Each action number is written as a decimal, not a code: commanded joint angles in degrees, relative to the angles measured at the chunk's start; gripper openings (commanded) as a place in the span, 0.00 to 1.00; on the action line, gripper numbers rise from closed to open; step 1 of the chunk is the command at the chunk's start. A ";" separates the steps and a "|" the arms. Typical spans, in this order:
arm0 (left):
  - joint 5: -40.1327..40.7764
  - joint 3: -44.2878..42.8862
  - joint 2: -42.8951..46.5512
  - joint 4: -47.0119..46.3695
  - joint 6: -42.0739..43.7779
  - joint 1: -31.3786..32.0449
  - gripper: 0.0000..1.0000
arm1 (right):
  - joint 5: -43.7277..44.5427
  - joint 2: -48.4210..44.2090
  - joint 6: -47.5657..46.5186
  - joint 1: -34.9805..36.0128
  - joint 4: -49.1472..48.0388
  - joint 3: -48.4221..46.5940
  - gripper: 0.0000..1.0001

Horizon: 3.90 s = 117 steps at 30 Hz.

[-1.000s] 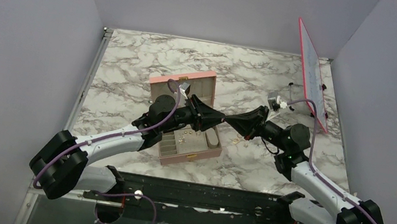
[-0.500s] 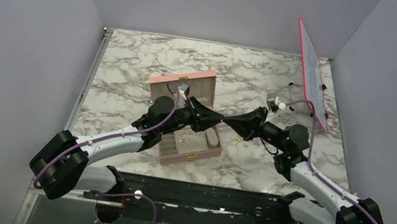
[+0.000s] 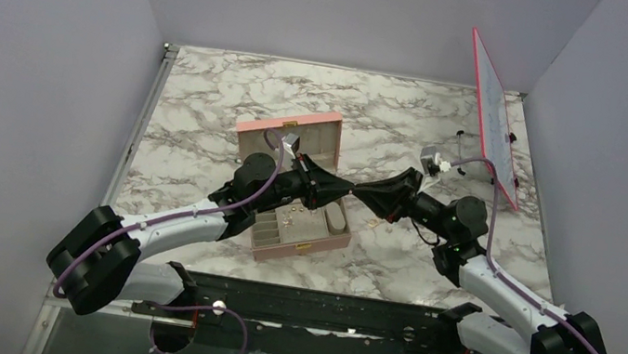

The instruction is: Organize the mixed jewelry

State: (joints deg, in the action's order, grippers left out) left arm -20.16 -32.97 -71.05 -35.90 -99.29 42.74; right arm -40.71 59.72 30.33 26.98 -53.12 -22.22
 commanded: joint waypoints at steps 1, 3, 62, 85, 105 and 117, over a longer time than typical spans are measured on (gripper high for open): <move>-0.41 1.22 0.20 -3.33 1.61 0.41 0.00 | 4.44 -0.76 2.73 0.35 6.21 -2.02 0.26; -0.12 1.77 0.17 -2.50 2.68 0.27 0.00 | 7.39 -2.38 6.39 0.35 8.55 -1.97 0.36; 28.86 -23.46 -6.00 72.14 50.02 4.98 0.00 | 29.39 -9.94 9.40 0.35 40.45 -0.84 0.60; 29.81 -21.35 -6.61 71.55 49.39 5.01 0.00 | 30.43 -9.49 9.48 0.35 40.92 -0.63 0.60; 29.63 -20.36 -8.03 69.91 48.63 4.98 0.00 | 30.70 -9.32 9.29 0.42 41.11 -0.46 0.60; 30.85 -19.71 -5.05 68.51 47.56 4.98 0.00 | 30.68 -9.35 9.22 0.35 41.05 -0.46 0.60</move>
State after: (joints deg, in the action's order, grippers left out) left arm 9.47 -54.13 -77.71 33.78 -50.78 47.37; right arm -11.40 50.28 39.62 27.11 -13.32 -23.11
